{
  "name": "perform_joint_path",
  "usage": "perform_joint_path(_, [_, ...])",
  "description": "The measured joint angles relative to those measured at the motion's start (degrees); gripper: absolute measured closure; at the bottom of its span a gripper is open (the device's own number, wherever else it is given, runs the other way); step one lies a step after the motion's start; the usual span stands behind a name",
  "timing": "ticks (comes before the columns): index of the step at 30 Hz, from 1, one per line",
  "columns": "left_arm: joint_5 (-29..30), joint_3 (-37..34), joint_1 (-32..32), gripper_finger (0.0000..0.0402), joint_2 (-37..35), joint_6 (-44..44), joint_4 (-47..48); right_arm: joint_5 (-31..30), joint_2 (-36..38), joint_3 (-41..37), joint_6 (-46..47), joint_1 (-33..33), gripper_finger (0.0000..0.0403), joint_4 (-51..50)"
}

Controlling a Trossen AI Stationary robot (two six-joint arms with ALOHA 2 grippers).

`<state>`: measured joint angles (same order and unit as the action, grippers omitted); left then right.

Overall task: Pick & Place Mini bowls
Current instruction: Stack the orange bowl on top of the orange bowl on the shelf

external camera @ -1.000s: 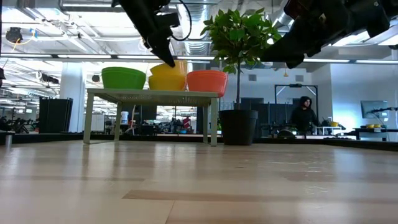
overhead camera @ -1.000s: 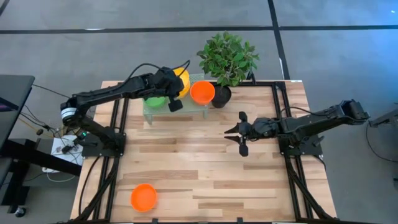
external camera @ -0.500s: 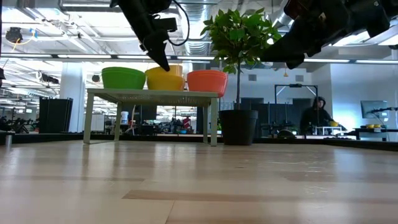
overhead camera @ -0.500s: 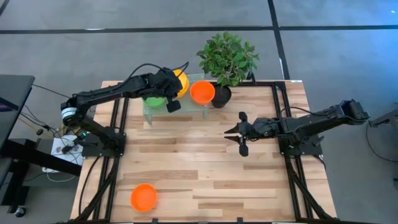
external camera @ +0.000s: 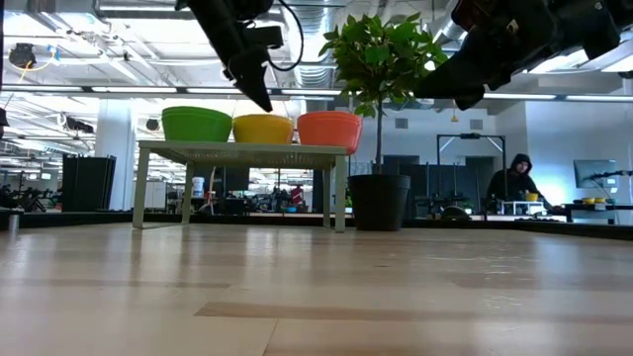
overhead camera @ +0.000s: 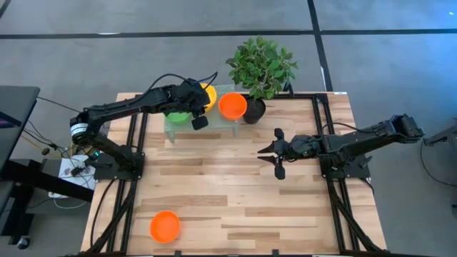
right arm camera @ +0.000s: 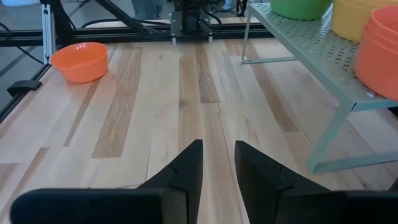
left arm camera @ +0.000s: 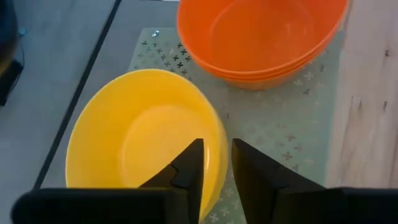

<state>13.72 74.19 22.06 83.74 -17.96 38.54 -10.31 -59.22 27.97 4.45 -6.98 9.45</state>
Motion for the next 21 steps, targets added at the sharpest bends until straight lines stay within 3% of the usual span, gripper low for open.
perform_joint_path(5, [3.8, 0.0, -2.6, 0.0295, 0.0, 0.0, -0.7, 0.0, 0.0, 0.0, 0.1, 0.0, 0.0315, 0.0])
perform_joint_path(10, [10.3, 0.0, -9.4, 0.0284, -0.9, 2.0, -1.8, 0.0, 0.0, 0.0, 0.1, 0.0, 0.0315, 0.0])
perform_joint_path(17, [9.9, 0.0, -22.7, 0.0286, -1.0, 13.7, 2.3, 0.0, 0.0, 0.0, 0.1, -0.1, 0.0315, -0.2])
perform_joint_path(21, [9.4, 0.0, -30.8, 0.0287, -1.0, 25.5, 9.4, 0.0, 0.0, 0.0, 1.1, -0.4, 0.0315, -0.2])
